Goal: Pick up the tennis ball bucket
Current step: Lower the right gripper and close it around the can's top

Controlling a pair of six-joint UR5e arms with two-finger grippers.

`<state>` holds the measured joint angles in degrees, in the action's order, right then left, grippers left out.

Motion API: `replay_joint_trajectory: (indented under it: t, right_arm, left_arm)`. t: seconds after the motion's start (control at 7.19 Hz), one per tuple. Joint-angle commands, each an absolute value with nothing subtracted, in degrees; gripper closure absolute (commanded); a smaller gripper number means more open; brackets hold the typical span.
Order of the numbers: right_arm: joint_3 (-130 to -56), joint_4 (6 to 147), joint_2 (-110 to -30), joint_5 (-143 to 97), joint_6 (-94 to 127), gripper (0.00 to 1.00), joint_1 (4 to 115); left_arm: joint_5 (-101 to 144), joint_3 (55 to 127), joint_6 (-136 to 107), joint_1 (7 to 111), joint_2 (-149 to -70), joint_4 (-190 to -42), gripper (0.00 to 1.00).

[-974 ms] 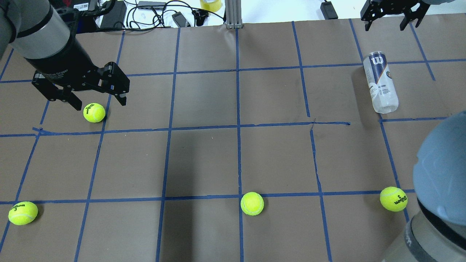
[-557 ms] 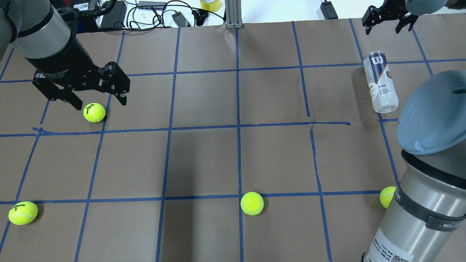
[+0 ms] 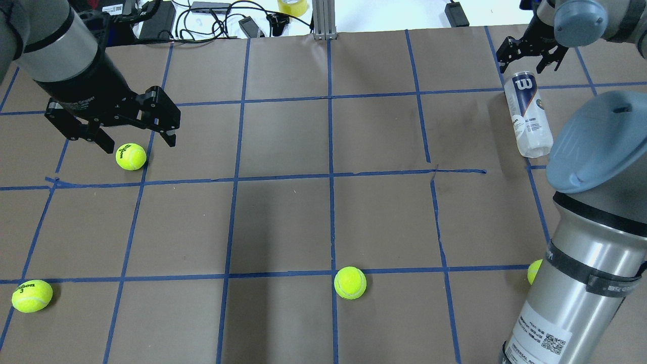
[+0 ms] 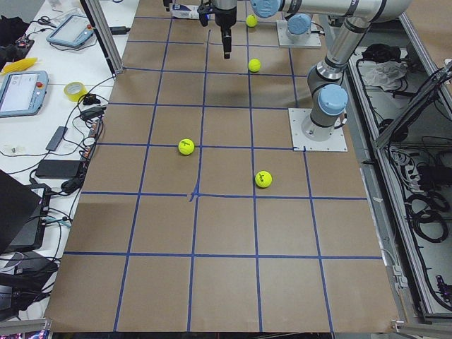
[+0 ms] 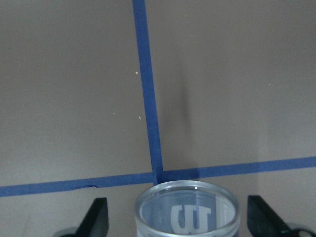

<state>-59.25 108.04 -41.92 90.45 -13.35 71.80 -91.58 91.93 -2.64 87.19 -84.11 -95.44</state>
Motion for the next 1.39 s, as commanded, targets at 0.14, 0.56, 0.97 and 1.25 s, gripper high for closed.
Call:
replay_joint_trajectory:
  t: [0.14,0.56,0.97,1.25]
  right_arm:
    - [-60.11,106.00,-41.49,91.40,-13.71,0.00,71.72]
    - [-61.08,107.32,-41.05,91.41,-13.71,0.08,71.72]
    - [-60.56,106.88,-42.44,91.23,-16.41,0.61,71.89]
    - [-60.82,102.42,-47.96,90.36,-17.22,0.60,75.21]
  left_arm:
    - [-91.41,93.33,-2.55,87.19,-83.94,-95.01,0.00]
    - [-91.67,93.51,-2.37,87.10,-83.67,-95.27,0.00]
    - [-91.76,93.69,-2.11,86.84,-83.85,-95.36,0.00]
    - [-91.76,94.39,-2.11,86.75,-83.59,-95.54,0.00]
